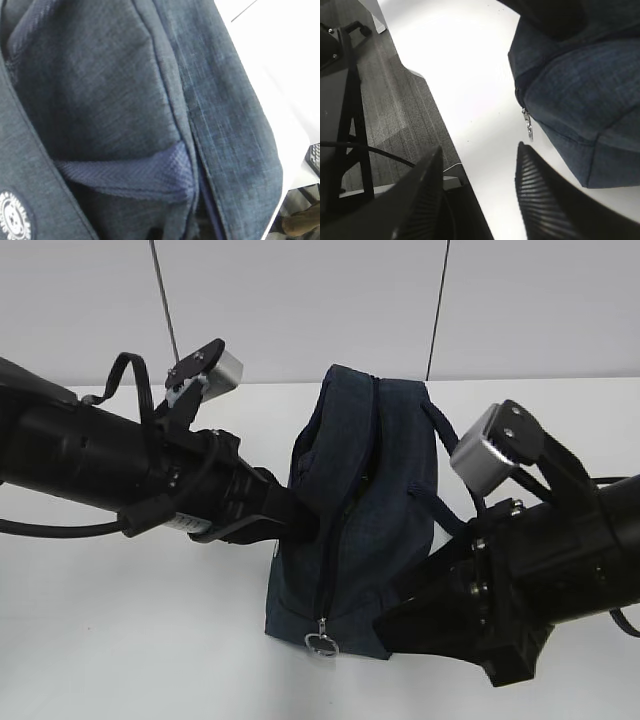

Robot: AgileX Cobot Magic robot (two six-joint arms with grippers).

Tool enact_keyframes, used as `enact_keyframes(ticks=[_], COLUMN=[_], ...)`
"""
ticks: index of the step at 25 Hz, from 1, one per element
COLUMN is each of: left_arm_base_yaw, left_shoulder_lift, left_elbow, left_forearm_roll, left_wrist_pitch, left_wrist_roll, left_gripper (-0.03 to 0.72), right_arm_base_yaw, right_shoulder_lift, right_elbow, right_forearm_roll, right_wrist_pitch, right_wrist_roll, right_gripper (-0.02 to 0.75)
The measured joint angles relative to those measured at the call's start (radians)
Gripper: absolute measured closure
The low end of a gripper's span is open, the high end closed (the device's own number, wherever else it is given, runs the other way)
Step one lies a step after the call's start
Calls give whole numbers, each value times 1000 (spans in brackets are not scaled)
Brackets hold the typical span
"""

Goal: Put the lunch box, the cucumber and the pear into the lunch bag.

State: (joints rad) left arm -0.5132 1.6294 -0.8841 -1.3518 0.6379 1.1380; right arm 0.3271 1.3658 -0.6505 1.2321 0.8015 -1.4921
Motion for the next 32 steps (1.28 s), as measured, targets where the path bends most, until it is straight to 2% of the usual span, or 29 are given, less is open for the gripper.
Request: enact_keyframes(ticks=[12,21,32], left_arm_base_yaw=[0,0,0], left_shoulder_lift=[5,5,6], left_elbow=[-50,-50,-50], left_forearm_roll=[6,-5,-40], left_wrist_pitch=[20,27,35], left_wrist_roll=[-1,-1,-1], left_gripper=[701,701,703], right_arm_base_yaw=[0,0,0], right_shoulder_lift=[164,268,315], right_elbow=[0,0,0], right_forearm_roll=[50,190,258], right_wrist_pitch=[-40,-78,-166], right_wrist_roll=[-58,-162,-224], right_gripper=[363,363,363])
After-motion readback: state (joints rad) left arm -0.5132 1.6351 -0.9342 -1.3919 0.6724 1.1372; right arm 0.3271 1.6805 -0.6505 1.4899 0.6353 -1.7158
